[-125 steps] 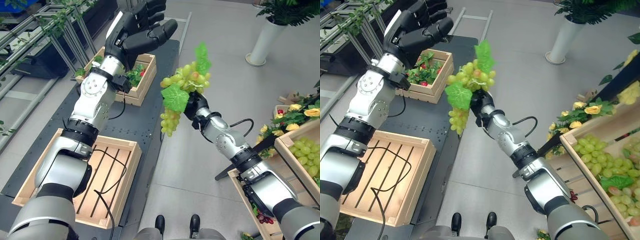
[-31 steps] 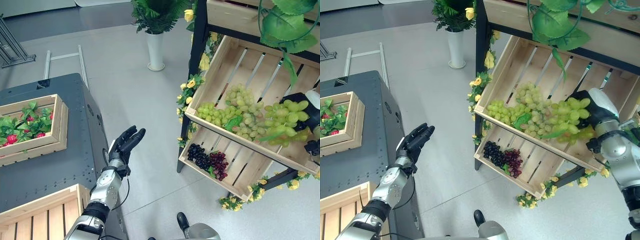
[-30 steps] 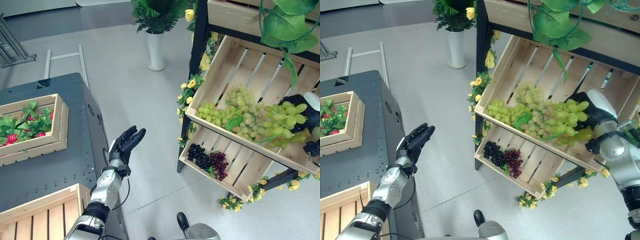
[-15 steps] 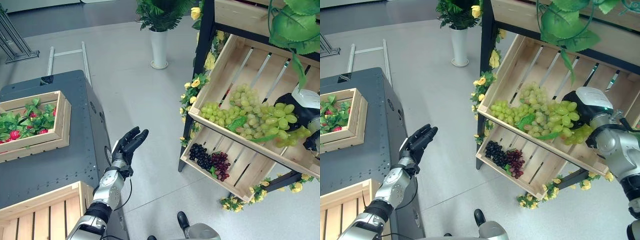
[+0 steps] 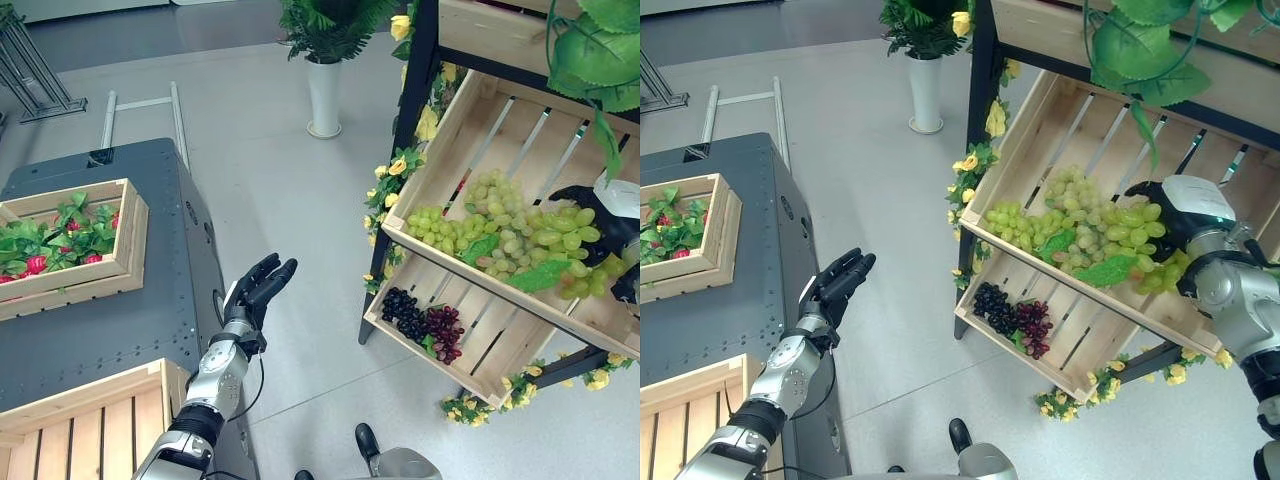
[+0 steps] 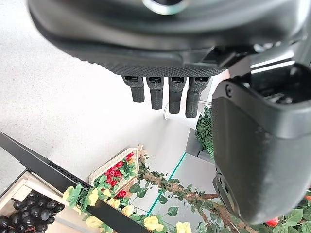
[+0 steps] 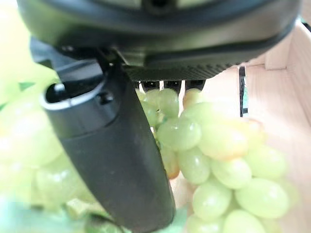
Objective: Pick up the fruits from the basket on one side to the basket on the other side
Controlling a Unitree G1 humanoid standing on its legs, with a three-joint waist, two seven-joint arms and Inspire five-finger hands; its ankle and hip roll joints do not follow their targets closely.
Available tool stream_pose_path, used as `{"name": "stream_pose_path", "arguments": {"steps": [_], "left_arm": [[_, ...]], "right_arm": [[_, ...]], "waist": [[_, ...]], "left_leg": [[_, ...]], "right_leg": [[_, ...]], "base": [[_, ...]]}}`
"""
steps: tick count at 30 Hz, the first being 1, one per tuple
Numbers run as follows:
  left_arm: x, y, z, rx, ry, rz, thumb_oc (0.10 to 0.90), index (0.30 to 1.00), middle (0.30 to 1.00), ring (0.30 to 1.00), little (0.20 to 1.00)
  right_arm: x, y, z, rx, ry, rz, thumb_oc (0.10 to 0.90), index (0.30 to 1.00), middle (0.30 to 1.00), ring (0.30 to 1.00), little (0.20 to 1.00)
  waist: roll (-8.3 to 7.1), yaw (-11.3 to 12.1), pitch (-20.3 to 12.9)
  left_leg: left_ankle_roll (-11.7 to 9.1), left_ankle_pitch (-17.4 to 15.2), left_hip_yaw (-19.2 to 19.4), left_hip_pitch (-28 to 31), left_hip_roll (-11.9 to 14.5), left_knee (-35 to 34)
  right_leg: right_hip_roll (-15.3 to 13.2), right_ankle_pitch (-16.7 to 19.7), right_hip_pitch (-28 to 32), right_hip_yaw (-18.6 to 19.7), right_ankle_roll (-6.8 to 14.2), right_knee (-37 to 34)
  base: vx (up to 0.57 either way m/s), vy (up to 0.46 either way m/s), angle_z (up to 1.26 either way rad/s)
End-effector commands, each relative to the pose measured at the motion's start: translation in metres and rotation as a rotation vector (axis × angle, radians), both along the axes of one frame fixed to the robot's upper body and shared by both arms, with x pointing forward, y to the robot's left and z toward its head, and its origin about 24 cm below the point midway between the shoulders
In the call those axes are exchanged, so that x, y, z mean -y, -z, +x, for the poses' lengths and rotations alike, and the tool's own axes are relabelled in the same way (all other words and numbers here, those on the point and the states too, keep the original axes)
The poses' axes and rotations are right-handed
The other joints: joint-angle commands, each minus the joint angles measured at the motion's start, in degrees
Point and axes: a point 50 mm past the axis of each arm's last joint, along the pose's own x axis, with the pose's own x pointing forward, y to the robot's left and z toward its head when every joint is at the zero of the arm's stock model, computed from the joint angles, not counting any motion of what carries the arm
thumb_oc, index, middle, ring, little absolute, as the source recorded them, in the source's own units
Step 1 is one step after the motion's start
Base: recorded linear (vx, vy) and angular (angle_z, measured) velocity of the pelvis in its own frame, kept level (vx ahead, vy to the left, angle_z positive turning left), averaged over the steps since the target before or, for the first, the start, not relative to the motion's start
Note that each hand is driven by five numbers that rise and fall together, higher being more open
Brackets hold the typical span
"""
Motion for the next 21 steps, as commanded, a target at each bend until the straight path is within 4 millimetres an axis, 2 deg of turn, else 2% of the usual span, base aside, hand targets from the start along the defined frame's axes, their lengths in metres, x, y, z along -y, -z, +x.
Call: {"name": "stream_pose_path", "arguments": {"steps": [1, 8, 14, 21], "left_arm": [[0.01, -0.038, 0.024, 0.191, 0.058, 0.01, 0.8, 0.9, 0.9, 0.9, 0.9], [0.012, -0.039, 0.024, 0.196, 0.048, 0.0, 0.8, 0.9, 0.9, 0.9, 0.9], [0.012, -0.034, 0.021, 0.181, 0.052, -0.001, 0.8, 0.9, 0.9, 0.9, 0.9], [0.012, -0.029, 0.018, 0.173, 0.054, -0.007, 0.8, 0.9, 0.9, 0.9, 0.9]], "right_arm": [[0.016, -0.078, 0.0, 0.316, 0.092, -0.104, 0.8, 0.9, 0.9, 0.9, 0.9], [0.008, -0.084, 0.001, 0.331, 0.066, -0.12, 0.8, 0.9, 0.9, 0.9, 0.9], [-0.003, -0.098, -0.004, 0.406, 0.012, -0.11, 0.8, 0.9, 0.9, 0.9, 0.9], [-0.027, -0.125, -0.013, 0.544, -0.089, -0.178, 0.8, 0.9, 0.9, 0.9, 0.9]], "waist": [[-1.7, 1.76, -6.54], [-1.68, 1.21, -6.56], [-1.52, 0.6, -6.78], [-1.2, -0.17, -7.17]], "left_leg": [[1.02, -5.33, -3.96, -0.54, -1.66, 0.55], [1.12, -5.51, -3.98, -0.26, -1.63, 0.55], [1.11, -5.63, -3.63, -0.15, -1.53, 0.55], [1.22, -5.89, -3.26, -0.04, -1.57, 0.55]], "right_leg": [[2.65, -2.61, 2.48, -1.6, 0.06, 0.15], [2.84, -2.84, 2.74, -1.42, 0.03, 0.15], [2.92, -2.89, 2.73, -1.06, 0.06, 0.15], [3.14, -3.09, 2.72, -0.25, 0.14, 0.15]], "base": [[0.0, 0.0, 0.0], [0.0, 0.0, 0.0], [0.0, 0.0, 0.0], [0.0, 0.0, 0.0]]}}
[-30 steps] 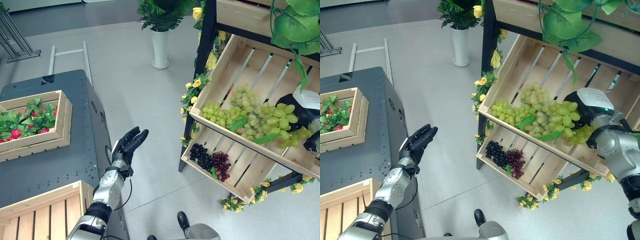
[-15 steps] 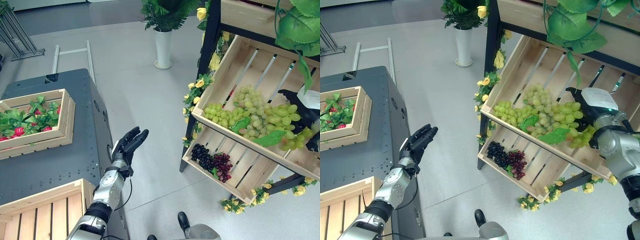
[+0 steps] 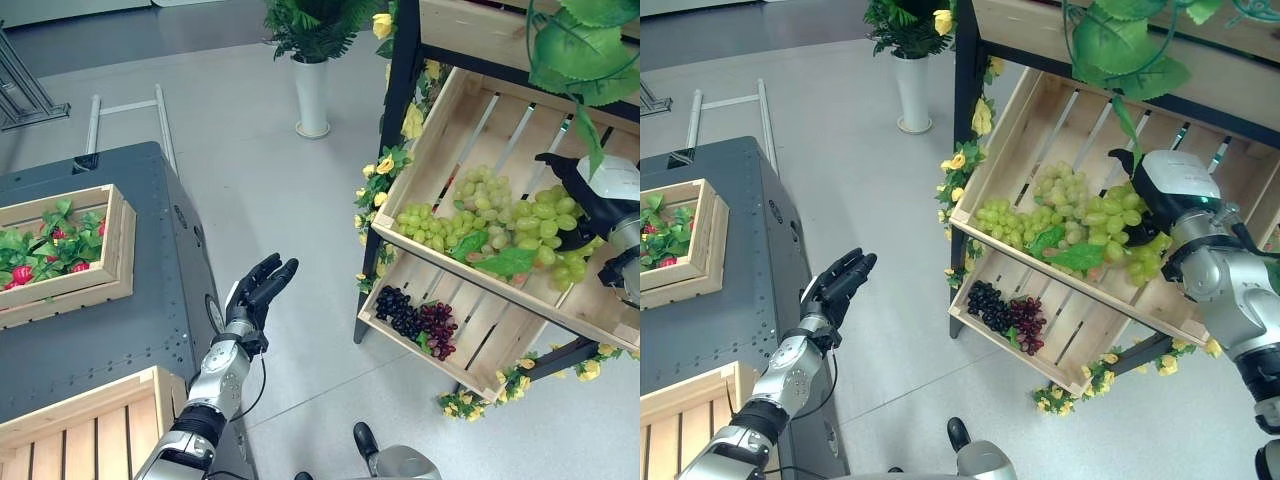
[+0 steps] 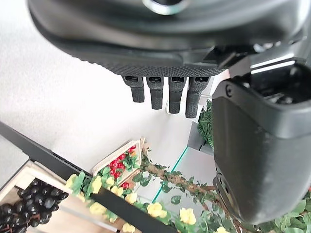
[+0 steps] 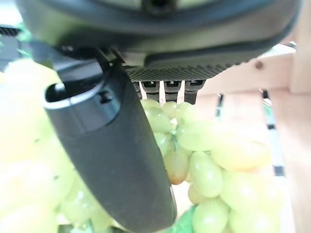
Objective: Pick up the fruits from the basket on one side to the basket on the other side
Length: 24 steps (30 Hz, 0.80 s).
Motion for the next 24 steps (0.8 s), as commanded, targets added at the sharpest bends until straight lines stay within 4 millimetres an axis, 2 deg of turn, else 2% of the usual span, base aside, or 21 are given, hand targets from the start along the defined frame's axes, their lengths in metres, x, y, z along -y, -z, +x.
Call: {"name": "stream_pose_path", "arguments": {"steps": [1, 8, 14, 24], "left_arm": [[0.006, -0.031, 0.017, 0.175, 0.052, 0.016, 0.8, 0.9, 0.9, 0.9, 0.9], [0.014, -0.025, 0.015, 0.162, 0.086, 0.016, 0.8, 0.9, 0.9, 0.9, 0.9], [0.016, -0.025, 0.016, 0.151, 0.095, 0.021, 0.8, 0.9, 0.9, 0.9, 0.9], [0.011, -0.028, 0.019, 0.143, 0.074, 0.031, 0.8, 0.9, 0.9, 0.9, 0.9]], "right_arm": [[0.015, -0.094, -0.016, 0.417, 0.061, -0.087, 0.8, 0.9, 0.9, 0.9, 0.9], [0.012, -0.112, -0.012, 0.405, 0.058, -0.096, 0.8, 0.9, 0.9, 0.9, 0.9], [0.011, -0.117, -0.003, 0.346, 0.069, -0.087, 0.8, 0.9, 0.9, 0.9, 0.9], [0.005, -0.095, 0.005, 0.215, 0.02, -0.029, 0.8, 0.9, 0.9, 0.9, 0.9]], "waist": [[-1.24, 2.71, -7.21], [-1.77, 3.46, -7.94], [-2.54, 4.49, -8.52], [-2.67, 4.54, -8.55]], "left_leg": [[1.24, -5.88, -3.36, -0.04, -1.59, 0.56], [1.1, -5.77, -3.59, -0.11, -1.55, 0.56], [0.95, -5.41, -3.97, -0.65, -1.54, 0.56], [0.97, -5.32, -4.27, -0.74, -1.58, 0.56]], "right_leg": [[3.1, -3.07, 2.72, -0.56, 0.14, 0.15], [3.08, -3.13, 2.78, -0.97, 0.14, 0.15], [2.98, -2.95, 2.47, -1.51, 0.07, 0.15], [2.9, -2.95, 2.5, -2.01, -0.04, 0.15]], "base": [[0.0, 0.0, 0.0], [0.0, 0.0, 0.0], [0.0, 0.0, 0.0], [0.0, 0.0, 0.0]]}}
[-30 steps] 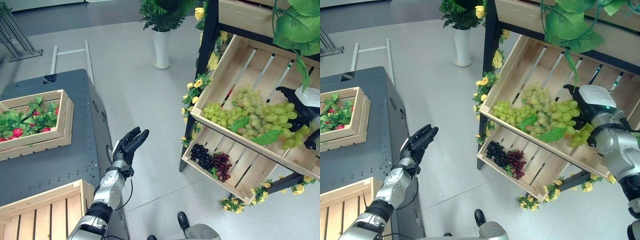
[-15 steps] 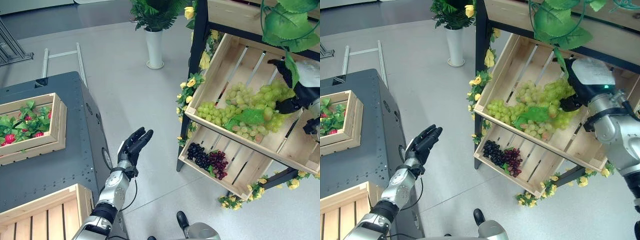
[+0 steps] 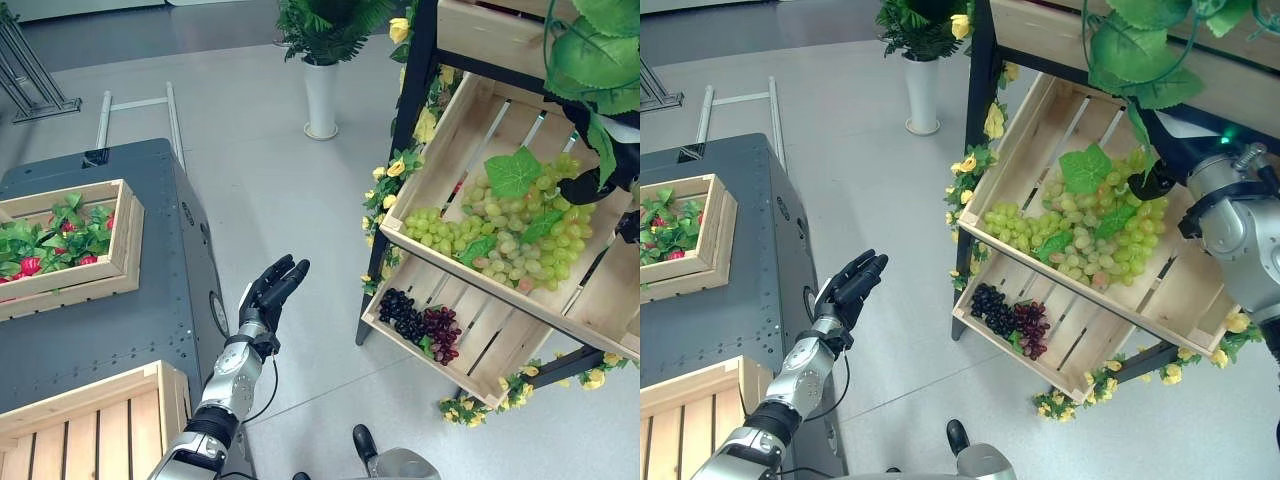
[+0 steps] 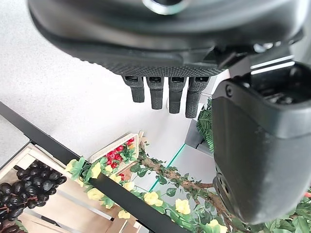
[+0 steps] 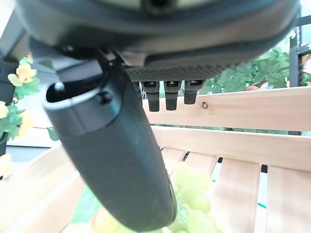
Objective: Pick up the fruits from the basket on one side to the basket on the other side
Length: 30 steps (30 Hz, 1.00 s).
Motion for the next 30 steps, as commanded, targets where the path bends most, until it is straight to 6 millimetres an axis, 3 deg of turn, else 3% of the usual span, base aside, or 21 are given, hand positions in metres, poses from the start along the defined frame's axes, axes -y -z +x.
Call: {"name": "stream_pose_path", "arguments": {"steps": [1, 11, 20, 21, 30], "left_arm": [[-0.006, -0.031, 0.018, 0.144, 0.034, 0.074, 0.8, 0.9, 0.9, 0.9, 0.9], [-0.012, -0.028, 0.017, 0.134, 0.003, 0.058, 0.8, 0.9, 0.9, 0.9, 0.9], [-0.018, -0.023, 0.013, 0.126, -0.041, 0.04, 0.8, 0.9, 0.9, 0.9, 0.9], [-0.018, -0.022, 0.013, 0.125, -0.041, 0.039, 0.8, 0.9, 0.9, 0.9, 0.9], [-0.019, -0.015, 0.006, 0.118, -0.069, 0.031, 0.8, 0.9, 0.9, 0.9, 0.9]], "right_arm": [[0.009, -0.04, -0.004, 0.141, 0.007, 0.069, 0.8, 0.9, 0.9, 0.9, 0.9], [-0.022, -0.025, -0.016, 0.072, -0.214, 0.16, 0.8, 0.9, 0.9, 0.9, 0.9], [-0.07, -0.013, -0.051, 0.067, -0.46, 0.026, 0.8, 0.9, 0.9, 0.9, 0.9], [-0.071, -0.013, -0.052, 0.07, -0.468, 0.019, 0.8, 0.9, 0.9, 0.9, 0.9], [-0.088, -0.016, -0.075, 0.228, -0.537, -0.17, 0.8, 0.9, 0.9, 0.9, 0.9]], "waist": [[-1.8, 1.9, -7.96], [-0.97, 0.01, -7.5], [0.15, -2.39, -7.18], [0.62, -2.49, -7.3], [1.43, -3.68, -7.22]], "left_leg": [[0.97, -5.35, -4.13, -0.67, -1.53, 0.54], [1.06, -5.82, -3.12, 0.04, -1.45, 0.54], [1.24, -6.17, -1.08, 0.5, -1.14, 0.54], [1.42, -7.33, -1.79, 0.99, -1.17, 0.54], [1.7, -7.75, -0.56, 1.46, -1.04, 0.54]], "right_leg": [[2.91, -3.16, 2.54, -1.79, 0.16, 0.14], [3.1, -3.46, 2.85, -1.13, 0.1, 0.14], [3.46, -3.5, 2.7, 0.51, 0.21, 0.14], [3.43, -4.52, 3.18, 0.41, 0.54, 0.14], [3.56, -4.64, 3.27, 1.31, 0.75, 0.14]], "base": [[0.0, 0.0, 0.0], [0.0, 0.0, 0.0], [0.01, 0.015, -0.02], [0.07, 0.082, -0.1], [0.01, 0.025, -0.07]]}}
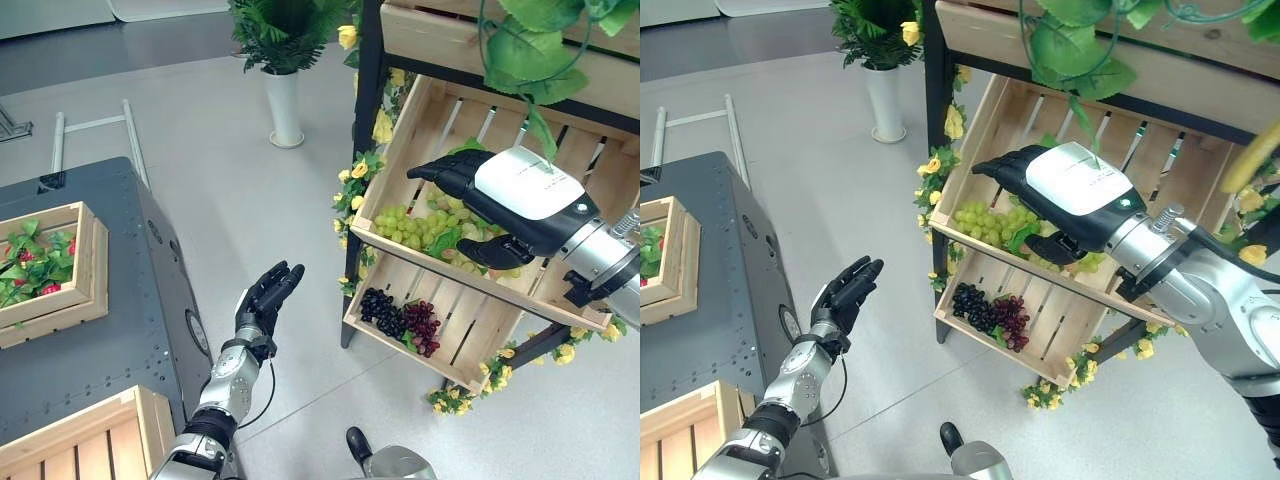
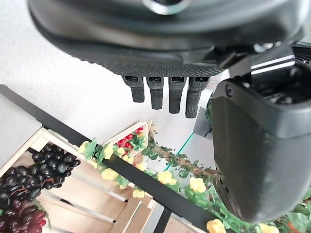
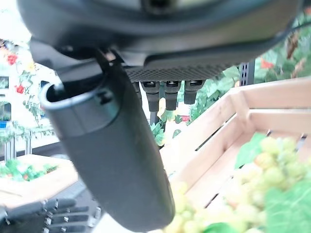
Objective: Pick up the fruits from the basket on one side to the basket on the other side
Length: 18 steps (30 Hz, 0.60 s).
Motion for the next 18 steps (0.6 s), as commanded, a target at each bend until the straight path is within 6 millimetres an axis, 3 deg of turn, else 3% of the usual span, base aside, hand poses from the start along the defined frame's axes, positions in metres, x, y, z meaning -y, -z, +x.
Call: {"name": "stream_pose_path", "arguments": {"steps": [1, 7, 10, 13, 18], "left_arm": [[-0.012, -0.025, 0.012, 0.168, -0.035, 0.04, 0.8, 0.9, 0.9, 0.9, 0.9], [-0.013, -0.02, 0.009, 0.155, -0.041, 0.038, 0.8, 0.9, 0.9, 0.9, 0.9], [-0.007, -0.018, 0.008, 0.146, -0.024, 0.034, 0.8, 0.9, 0.9, 0.9, 0.9], [0.0, -0.014, 0.006, 0.134, -0.012, 0.043, 0.8, 0.9, 0.9, 0.9, 0.9], [0.02, -0.002, 0.001, 0.08, 0.032, 0.058, 0.8, 0.9, 0.9, 0.9, 0.9]], "right_arm": [[0.006, -0.04, -0.012, 0.31, -0.008, 0.055, 0.8, 0.9, 0.9, 0.9, 0.9], [-0.02, -0.032, -0.037, 0.374, -0.269, 0.07, 0.8, 0.9, 0.9, 0.9, 0.9], [-0.029, -0.021, -0.035, 0.23, -0.345, 0.161, 0.8, 0.9, 0.9, 0.9, 0.9], [-0.034, -0.006, -0.031, 0.099, -0.392, 0.26, 0.8, 0.9, 0.9, 0.9, 0.9], [-0.049, 0.045, -0.014, -0.085, -0.413, 0.401, 0.8, 0.9, 0.9, 0.9, 0.9]], "waist": [[1.58, 2.2, -5.96], [2.14, 2.4, -5.88], [2.35, 2.91, -5.86], [2.47, 3.39, -5.71], [2.74, 4.63, -4.92]], "left_leg": [[1.74, -7.42, -2.43, 0.59, -1.03, 0.58], [1.84, -7.44, -2.3, 0.58, -1.1, 0.58], [1.74, -7.36, -2.38, 0.77, -1.08, 0.58], [1.68, -7.11, -2.52, 0.83, -1.11, 0.58], [1.68, -6.64, -2.99, 0.8, -1.23, 0.58]], "right_leg": [[3.37, -4.61, 3.15, -0.13, 0.27, 0.16], [3.34, -4.57, 3.07, 0.22, 0.49, 0.16], [3.17, -4.57, 3.21, -0.16, 0.57, 0.16], [3.02, -4.45, 3.33, -0.53, 0.46, 0.16], [2.61, -4.27, 3.51, -1.74, 0.35, 0.16]], "base": [[0.0, 0.006, -0.08], [0.0, 0.001, -0.01], [0.0, 0.0, 0.0], [0.0, 0.0, 0.0], [0.0, -0.006, 0.0]]}}
